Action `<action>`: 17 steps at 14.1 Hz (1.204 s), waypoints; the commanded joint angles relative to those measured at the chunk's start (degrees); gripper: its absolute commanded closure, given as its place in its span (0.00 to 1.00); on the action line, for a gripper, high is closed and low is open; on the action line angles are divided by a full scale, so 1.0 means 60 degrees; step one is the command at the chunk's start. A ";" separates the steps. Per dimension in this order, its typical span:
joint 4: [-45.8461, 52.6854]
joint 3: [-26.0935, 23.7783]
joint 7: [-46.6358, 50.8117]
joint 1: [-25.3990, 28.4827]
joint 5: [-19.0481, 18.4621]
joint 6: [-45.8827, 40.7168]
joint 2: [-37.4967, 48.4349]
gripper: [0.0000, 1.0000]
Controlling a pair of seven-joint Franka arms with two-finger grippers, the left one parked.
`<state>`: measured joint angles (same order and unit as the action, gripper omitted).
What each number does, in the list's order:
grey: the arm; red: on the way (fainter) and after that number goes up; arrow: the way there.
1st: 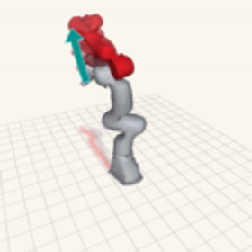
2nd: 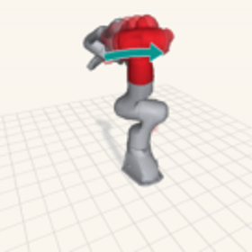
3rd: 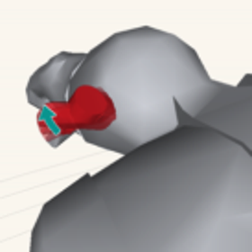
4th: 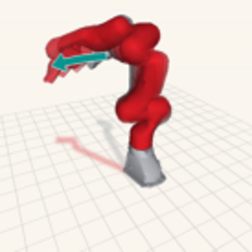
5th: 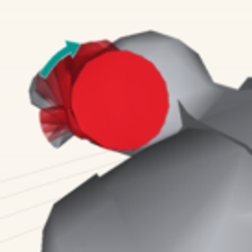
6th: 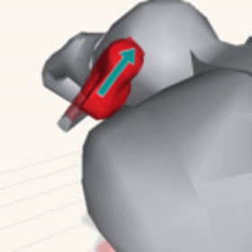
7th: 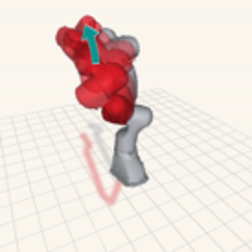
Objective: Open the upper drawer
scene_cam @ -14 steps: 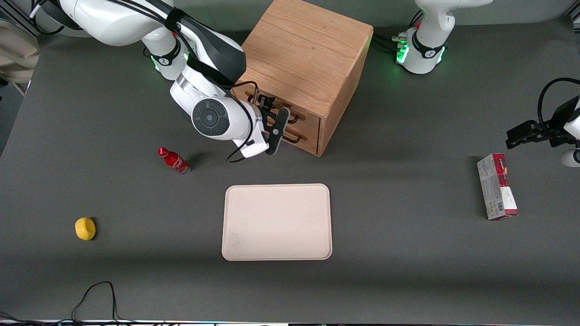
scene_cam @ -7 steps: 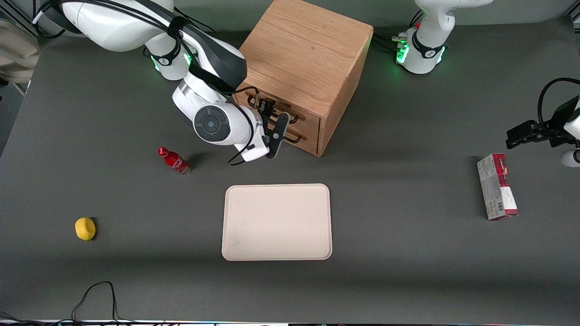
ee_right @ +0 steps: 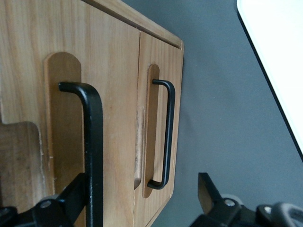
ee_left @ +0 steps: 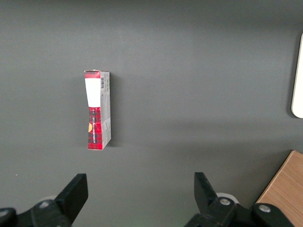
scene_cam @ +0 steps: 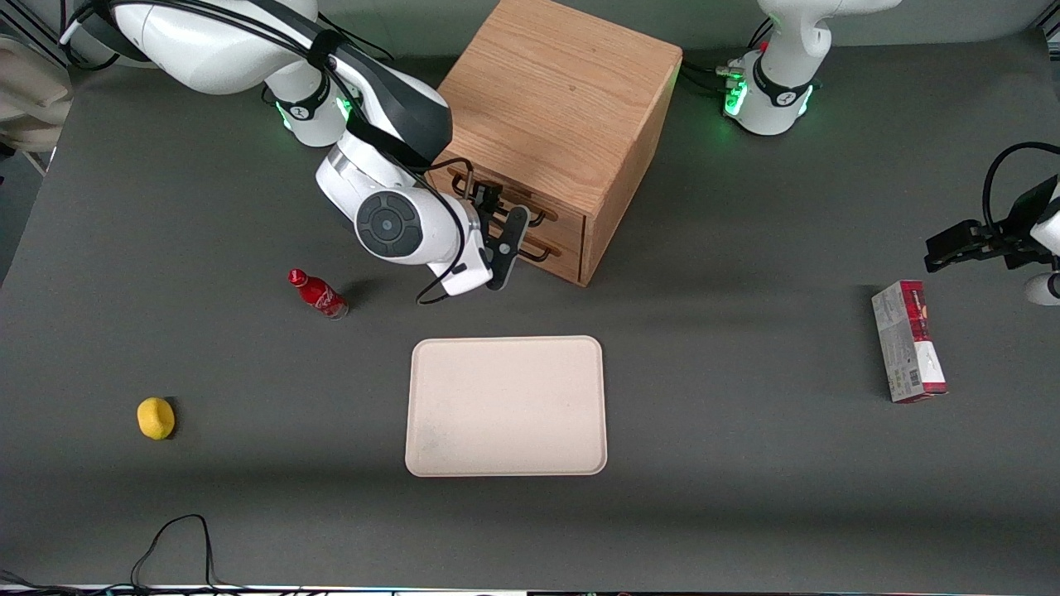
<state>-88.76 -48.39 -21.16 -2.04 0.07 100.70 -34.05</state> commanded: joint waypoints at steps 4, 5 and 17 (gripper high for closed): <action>0.0028 0.0095 -0.0560 -0.0114 -0.0627 0.0107 -0.0067 0.00; 0.0057 0.0183 -0.0574 -0.0114 -0.0641 0.0107 -0.0067 0.00; 0.0907 0.1368 -0.1307 -0.0114 -0.0729 0.0092 -0.0082 0.00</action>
<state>-84.65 -41.94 -27.38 -3.04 -3.47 101.25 -34.08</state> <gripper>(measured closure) 0.000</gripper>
